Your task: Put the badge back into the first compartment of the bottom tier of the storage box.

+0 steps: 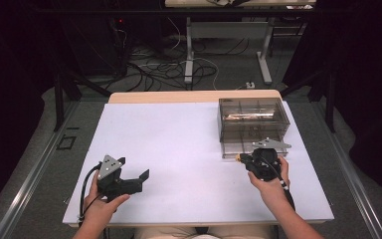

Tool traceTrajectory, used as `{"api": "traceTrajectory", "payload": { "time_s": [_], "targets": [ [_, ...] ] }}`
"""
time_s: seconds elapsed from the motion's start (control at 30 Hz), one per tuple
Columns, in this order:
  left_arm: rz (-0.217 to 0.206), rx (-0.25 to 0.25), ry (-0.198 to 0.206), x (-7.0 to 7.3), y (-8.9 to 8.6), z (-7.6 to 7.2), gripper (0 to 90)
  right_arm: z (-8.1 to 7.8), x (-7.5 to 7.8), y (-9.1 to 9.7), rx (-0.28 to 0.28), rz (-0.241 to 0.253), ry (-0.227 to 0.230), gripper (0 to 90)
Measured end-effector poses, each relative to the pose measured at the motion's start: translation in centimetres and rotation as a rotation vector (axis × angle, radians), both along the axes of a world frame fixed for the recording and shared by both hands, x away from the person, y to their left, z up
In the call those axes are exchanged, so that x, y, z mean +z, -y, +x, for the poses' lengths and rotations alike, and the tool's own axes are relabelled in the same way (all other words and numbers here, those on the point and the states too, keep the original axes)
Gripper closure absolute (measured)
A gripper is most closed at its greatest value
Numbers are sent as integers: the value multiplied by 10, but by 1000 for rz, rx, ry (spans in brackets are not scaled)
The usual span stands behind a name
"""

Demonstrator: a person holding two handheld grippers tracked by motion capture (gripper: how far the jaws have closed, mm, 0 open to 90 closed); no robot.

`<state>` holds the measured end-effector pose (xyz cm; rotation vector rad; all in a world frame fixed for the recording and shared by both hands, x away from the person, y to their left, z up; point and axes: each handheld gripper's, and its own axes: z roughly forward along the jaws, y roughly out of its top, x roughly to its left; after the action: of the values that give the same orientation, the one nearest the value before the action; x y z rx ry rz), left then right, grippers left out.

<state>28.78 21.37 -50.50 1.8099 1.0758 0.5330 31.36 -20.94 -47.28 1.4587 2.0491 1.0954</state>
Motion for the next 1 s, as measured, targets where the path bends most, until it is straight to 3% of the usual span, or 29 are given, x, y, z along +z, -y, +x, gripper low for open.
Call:
{"api": "traceTrajectory", "payload": {
  "time_s": [0.83,1.0],
  "targets": [
    [2,-1,-3,0,0,0,38,30,13,0,41,-83,-115,889],
    [-1,-1,-1,0,0,0,38,36,14,-2,47,-110,-112,889]
  ]
}}
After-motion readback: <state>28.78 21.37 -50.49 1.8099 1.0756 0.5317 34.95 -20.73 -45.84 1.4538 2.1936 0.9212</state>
